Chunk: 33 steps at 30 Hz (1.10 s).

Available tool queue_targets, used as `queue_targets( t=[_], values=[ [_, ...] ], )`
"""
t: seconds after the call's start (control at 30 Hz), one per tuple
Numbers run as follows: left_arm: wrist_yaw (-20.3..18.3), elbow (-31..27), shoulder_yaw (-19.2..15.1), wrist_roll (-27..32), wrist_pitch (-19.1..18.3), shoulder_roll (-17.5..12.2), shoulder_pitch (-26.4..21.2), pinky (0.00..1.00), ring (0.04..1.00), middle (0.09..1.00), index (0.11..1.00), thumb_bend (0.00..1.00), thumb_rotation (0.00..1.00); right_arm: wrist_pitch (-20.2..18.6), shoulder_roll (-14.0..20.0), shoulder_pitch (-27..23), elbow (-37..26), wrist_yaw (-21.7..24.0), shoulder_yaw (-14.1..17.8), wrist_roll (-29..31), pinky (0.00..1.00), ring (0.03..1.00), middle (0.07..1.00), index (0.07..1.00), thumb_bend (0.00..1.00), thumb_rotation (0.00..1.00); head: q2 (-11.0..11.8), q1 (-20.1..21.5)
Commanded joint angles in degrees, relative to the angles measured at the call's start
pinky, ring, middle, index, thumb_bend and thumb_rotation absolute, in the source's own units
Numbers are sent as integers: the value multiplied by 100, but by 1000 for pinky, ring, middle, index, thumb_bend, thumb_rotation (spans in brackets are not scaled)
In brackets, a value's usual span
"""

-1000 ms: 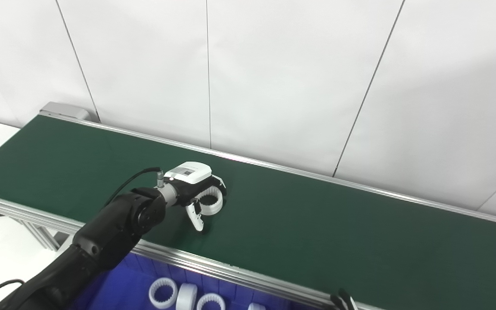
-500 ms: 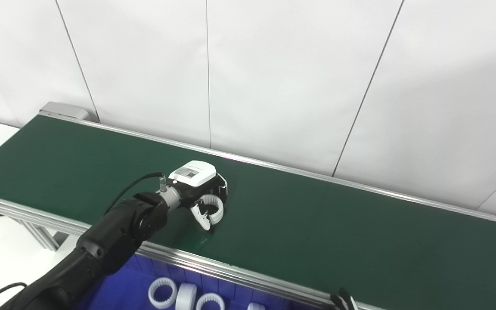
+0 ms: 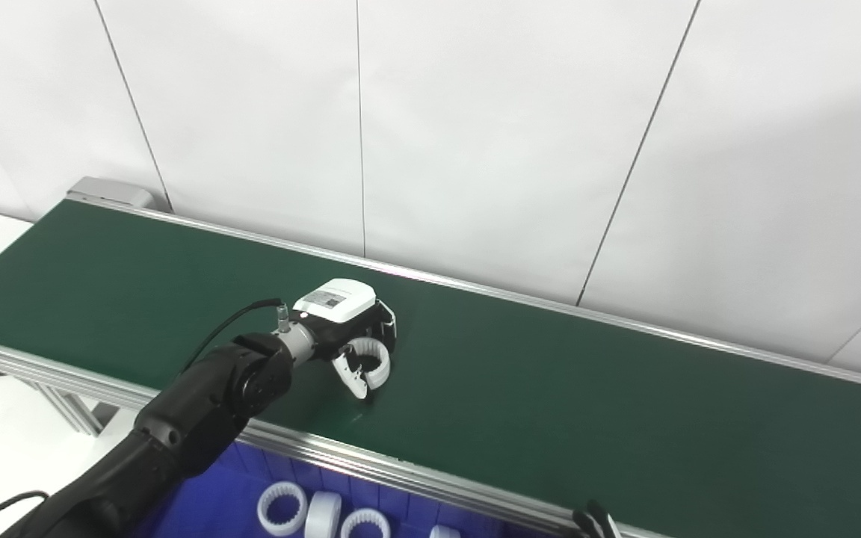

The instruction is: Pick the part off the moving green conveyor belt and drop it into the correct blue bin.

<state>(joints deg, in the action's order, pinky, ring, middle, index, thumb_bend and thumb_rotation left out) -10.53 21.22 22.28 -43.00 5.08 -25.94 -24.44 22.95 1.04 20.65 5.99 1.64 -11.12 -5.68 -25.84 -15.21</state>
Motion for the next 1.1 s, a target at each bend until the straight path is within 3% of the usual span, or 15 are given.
queue_targets(
  t=[0.0, 0.2, 0.23, 0.43, 0.6, 0.77, 1.07],
  values=[
    [-16, -261, -137, 144, -65, -46, -92, 613, 458, 449, 525, 500, 0, 311, -23, -1, -147, 37, -6, 80, 783, 857, 902, 951, 353, 785, -6, 4],
    [-442, -1249, -375, 485, -434, -16, 220, 634, 445, 471, 523, 500, 0, 309, -5, 15, -164, 35, -4, 63, 781, 858, 903, 948, 368, 786, -46, 95],
    [-516, -1415, -412, 557, -493, -11, 277, 521, 415, 488, 525, 498, 0, 312, 1, 16, -162, 32, -1, 56, 775, 853, 901, 947, 384, 799, -47, 99],
    [-731, -2408, -675, 920, -911, 186, 748, 353, 410, 509, 540, 472, 0, 245, 31, 26, -205, 31, 29, 58, 769, 848, 897, 940, 398, 781, -88, 130],
    [-737, -3082, -839, 1096, -1173, 462, 1147, 354, 411, 510, 535, 473, 0, 238, 63, 17, -213, 51, 53, 82, 764, 845, 895, 937, 403, 772, -111, 157],
    [-835, -3565, -783, 1004, -1402, 628, 1428, 354, 408, 497, 540, 473, 0, 233, 111, 36, -257, 76, 62, 138, 759, 840, 890, 931, 407, 756, -161, 194],
    [-757, -3836, -888, 1384, -1446, 932, 1912, 355, 419, 503, 528, 474, 0, 333, 209, 45, -266, 61, 77, 129, 739, 827, 882, 921, 446, 762, -297, 282]
  ],
)
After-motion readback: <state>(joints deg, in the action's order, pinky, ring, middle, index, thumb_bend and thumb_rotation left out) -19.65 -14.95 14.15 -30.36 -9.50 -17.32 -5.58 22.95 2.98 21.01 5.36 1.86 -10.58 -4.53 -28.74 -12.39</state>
